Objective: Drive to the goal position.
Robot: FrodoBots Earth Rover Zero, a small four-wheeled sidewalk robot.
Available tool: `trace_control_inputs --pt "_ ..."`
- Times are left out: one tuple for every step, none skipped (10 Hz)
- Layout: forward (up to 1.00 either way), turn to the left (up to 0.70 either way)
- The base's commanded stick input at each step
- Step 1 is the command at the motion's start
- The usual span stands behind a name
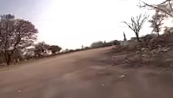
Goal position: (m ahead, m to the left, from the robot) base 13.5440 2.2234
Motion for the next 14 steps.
trace_control_inputs --pt "0.69 0.34" --pt "0.69 0.33" --pt "0.69 0.16" --pt "0.69 0.0" --pt "0.69 0.0" --pt "0.69 0.0" --pt "0.69 0.0" --pt "0.69 0.0" --pt "0.69 0.0" --pt "0.69 0.0" --pt "0.69 0.0" --pt "0.69 0.0" --pt "0.69 0.0" --pt "0.69 0.0"
